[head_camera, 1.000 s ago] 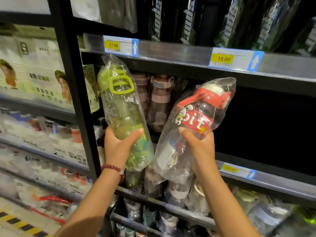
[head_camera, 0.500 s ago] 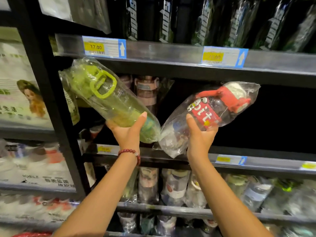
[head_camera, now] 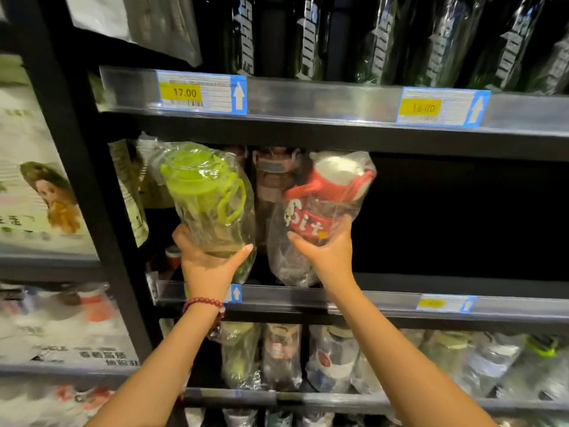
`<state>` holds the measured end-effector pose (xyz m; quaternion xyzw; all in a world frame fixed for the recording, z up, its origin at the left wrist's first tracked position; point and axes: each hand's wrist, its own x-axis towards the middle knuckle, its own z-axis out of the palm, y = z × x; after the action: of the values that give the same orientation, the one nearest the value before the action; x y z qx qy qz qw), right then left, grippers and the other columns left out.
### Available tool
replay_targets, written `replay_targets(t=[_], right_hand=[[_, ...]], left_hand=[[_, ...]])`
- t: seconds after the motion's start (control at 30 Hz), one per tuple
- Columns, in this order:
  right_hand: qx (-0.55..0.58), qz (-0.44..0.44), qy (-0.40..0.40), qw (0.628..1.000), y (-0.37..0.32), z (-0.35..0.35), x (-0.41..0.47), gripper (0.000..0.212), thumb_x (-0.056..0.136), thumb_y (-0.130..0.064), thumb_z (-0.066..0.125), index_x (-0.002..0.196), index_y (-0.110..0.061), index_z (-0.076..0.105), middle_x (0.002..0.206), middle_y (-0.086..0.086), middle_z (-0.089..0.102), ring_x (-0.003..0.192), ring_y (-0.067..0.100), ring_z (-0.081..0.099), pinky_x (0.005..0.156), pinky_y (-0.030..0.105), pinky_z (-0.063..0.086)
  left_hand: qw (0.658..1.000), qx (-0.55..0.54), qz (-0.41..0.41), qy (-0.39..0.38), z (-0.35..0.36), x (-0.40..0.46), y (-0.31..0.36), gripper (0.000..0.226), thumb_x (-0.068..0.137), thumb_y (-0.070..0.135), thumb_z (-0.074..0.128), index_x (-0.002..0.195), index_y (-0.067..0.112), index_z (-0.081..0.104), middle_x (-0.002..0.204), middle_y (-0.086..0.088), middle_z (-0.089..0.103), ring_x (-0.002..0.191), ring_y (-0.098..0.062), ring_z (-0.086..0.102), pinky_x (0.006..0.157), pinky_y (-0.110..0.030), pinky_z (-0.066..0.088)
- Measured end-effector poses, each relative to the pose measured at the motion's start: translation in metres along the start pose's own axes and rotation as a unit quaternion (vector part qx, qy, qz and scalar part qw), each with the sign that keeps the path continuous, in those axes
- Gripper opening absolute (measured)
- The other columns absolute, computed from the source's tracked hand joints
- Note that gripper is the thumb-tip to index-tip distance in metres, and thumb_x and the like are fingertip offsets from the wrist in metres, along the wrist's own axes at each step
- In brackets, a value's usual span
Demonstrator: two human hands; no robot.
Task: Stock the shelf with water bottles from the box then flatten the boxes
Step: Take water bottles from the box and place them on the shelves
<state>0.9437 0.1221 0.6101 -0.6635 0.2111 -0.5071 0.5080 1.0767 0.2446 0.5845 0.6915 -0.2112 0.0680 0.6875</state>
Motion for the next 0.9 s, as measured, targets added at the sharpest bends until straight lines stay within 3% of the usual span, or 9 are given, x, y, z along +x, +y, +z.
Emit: replay_targets(t=[0.07, 0.13, 0.2, 0.27, 0.37, 0.5, 0.77, 0.83, 0.9], right_hand=[[-0.041, 0.002, -0.045, 0.998, 0.003, 0.008, 0.002, 0.070, 0.065, -0.019, 0.087, 0.118, -0.018, 0.043, 0.116, 0.004, 0.058, 0.108, 0.015, 0.060, 0.089, 0.024, 0.052], [-0.071, -0.002, -0.077, 0.994, 0.003, 0.016, 0.004, 0.063, 0.066, -0.016, 0.086, 0.112, -0.025, 0.044, 0.113, -0.001, 0.058, 0.103, 0.006, 0.059, 0.082, 0.011, 0.048], [-0.087, -0.001, -0.106, 0.991, 0.001, 0.021, 0.009, 0.055, 0.067, -0.012, 0.085, 0.101, -0.034, 0.048, 0.104, -0.008, 0.061, 0.095, -0.004, 0.059, 0.075, 0.006, 0.047], [-0.099, 0.014, -0.146, 0.984, 0.000, 0.022, 0.016, 0.044, 0.068, -0.009, 0.083, 0.093, -0.033, 0.055, 0.095, -0.010, 0.065, 0.086, -0.006, 0.062, 0.074, 0.010, 0.048], [-0.100, 0.082, -0.193, 0.973, 0.004, 0.019, 0.026, 0.029, 0.071, -0.010, 0.082, 0.091, -0.024, 0.065, 0.094, -0.001, 0.070, 0.091, 0.014, 0.067, 0.081, 0.030, 0.055], [-0.059, 0.150, -0.203, 0.966, 0.005, 0.016, 0.033, 0.025, 0.074, -0.007, 0.079, 0.081, -0.026, 0.064, 0.087, -0.007, 0.068, 0.085, 0.011, 0.065, 0.082, 0.025, 0.052], [-0.065, 0.152, -0.205, 0.965, 0.004, 0.010, 0.033, 0.028, 0.072, -0.015, 0.081, 0.088, -0.029, 0.062, 0.088, -0.016, 0.066, 0.084, -0.003, 0.061, 0.073, 0.012, 0.049], [-0.079, 0.135, -0.179, 0.971, 0.007, 0.009, 0.030, 0.038, 0.070, -0.021, 0.083, 0.103, -0.023, 0.064, 0.095, -0.013, 0.067, 0.088, 0.000, 0.062, 0.077, 0.016, 0.051], [-0.090, 0.119, -0.158, 0.976, 0.006, 0.008, 0.026, 0.052, 0.070, -0.023, 0.083, 0.115, -0.016, 0.057, 0.097, -0.013, 0.064, 0.090, 0.001, 0.061, 0.071, 0.010, 0.048]], left_hand=[[0.999, 0.039, -0.005, -0.010, -0.008, 0.001, 0.000, 0.108, 0.051, 0.026, 0.092, 0.137, 0.007, 0.030, 0.130, -0.012, 0.052, 0.120, -0.027, 0.051, 0.096, -0.027, 0.040], [0.997, 0.075, -0.008, -0.021, -0.010, 0.001, 0.005, 0.107, 0.059, 0.023, 0.089, 0.141, 0.003, 0.023, 0.133, -0.015, 0.049, 0.121, -0.030, 0.049, 0.092, -0.031, 0.040], [0.994, 0.106, -0.005, -0.027, -0.011, 0.005, 0.009, 0.104, 0.059, 0.026, 0.088, 0.138, 0.004, 0.023, 0.128, -0.016, 0.051, 0.116, -0.032, 0.052, 0.084, -0.031, 0.041], [0.992, 0.128, -0.006, -0.019, -0.011, 0.011, 0.009, 0.096, 0.058, 0.030, 0.088, 0.130, 0.006, 0.029, 0.120, -0.014, 0.056, 0.108, -0.033, 0.056, 0.076, -0.030, 0.040], [0.989, 0.146, -0.006, -0.013, -0.009, 0.014, 0.009, 0.090, 0.057, 0.034, 0.088, 0.123, 0.009, 0.032, 0.113, -0.011, 0.058, 0.100, -0.031, 0.059, 0.070, -0.028, 0.039], [0.986, 0.162, 0.011, -0.029, -0.005, 0.012, 0.008, 0.096, 0.055, 0.037, 0.088, 0.126, 0.009, 0.029, 0.118, -0.014, 0.055, 0.103, -0.033, 0.057, 0.077, -0.034, 0.046], [0.985, 0.145, 0.007, -0.090, -0.015, 0.013, 0.004, 0.113, 0.054, 0.043, 0.087, 0.137, 0.014, 0.017, 0.135, -0.010, 0.041, 0.121, -0.026, 0.046, 0.094, -0.034, 0.041], [0.985, 0.133, 0.005, -0.105, -0.018, 0.013, 0.005, 0.113, 0.060, 0.039, 0.085, 0.143, 0.017, 0.012, 0.140, -0.007, 0.037, 0.126, -0.024, 0.041, 0.096, -0.032, 0.037], [0.985, 0.129, 0.007, -0.114, -0.021, 0.014, 0.004, 0.109, 0.065, 0.033, 0.084, 0.145, 0.017, 0.012, 0.139, -0.004, 0.038, 0.126, -0.023, 0.041, 0.095, -0.030, 0.036]])
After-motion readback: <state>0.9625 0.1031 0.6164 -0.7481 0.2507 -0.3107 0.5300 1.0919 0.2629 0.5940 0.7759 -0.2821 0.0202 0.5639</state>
